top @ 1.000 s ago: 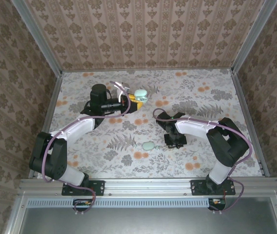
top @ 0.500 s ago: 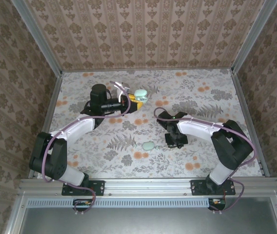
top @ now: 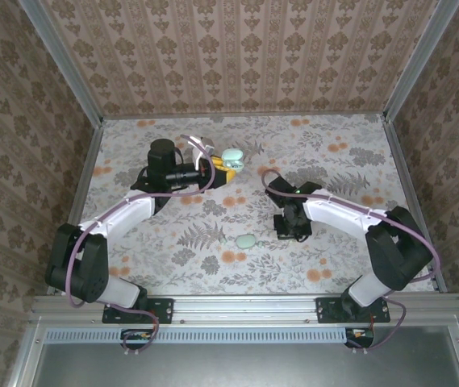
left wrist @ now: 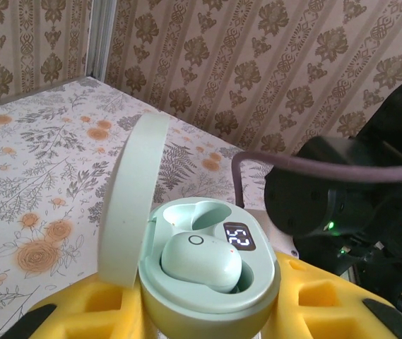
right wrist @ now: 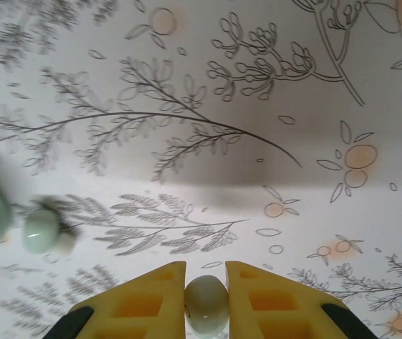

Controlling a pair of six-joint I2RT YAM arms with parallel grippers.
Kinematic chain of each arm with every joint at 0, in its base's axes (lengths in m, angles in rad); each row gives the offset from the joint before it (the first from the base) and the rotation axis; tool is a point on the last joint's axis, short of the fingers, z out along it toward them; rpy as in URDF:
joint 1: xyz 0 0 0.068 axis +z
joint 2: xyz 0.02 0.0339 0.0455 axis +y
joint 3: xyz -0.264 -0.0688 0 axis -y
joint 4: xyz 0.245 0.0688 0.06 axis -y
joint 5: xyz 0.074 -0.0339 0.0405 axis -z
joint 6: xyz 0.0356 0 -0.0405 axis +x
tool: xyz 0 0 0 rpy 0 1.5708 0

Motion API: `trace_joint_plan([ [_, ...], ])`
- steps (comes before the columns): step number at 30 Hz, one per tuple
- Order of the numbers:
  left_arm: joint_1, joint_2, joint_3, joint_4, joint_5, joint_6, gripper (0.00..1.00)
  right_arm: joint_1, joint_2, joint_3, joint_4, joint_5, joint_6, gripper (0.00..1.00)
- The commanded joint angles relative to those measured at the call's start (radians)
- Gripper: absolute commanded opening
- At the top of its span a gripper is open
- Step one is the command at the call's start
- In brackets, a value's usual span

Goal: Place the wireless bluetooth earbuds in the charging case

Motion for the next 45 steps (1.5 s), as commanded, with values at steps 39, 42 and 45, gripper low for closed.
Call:
trace_joint_plan([
  [39,-0.125,-0.008,0.011,0.057,0.111,0.120,0.19,-0.091,-0.363,0.341,0.109,-0.487,-0.054,0.15],
  [42,-0.128,-0.012,0.012,0.043,0.110,0.127,0.19,-0.092,-0.347,0.364,0.112,-0.487,-0.060,0.15],
  [45,-0.131,-0.015,0.013,0.042,0.110,0.125,0.19,-0.092,-0.333,0.377,0.127,-0.484,-0.061,0.15],
])
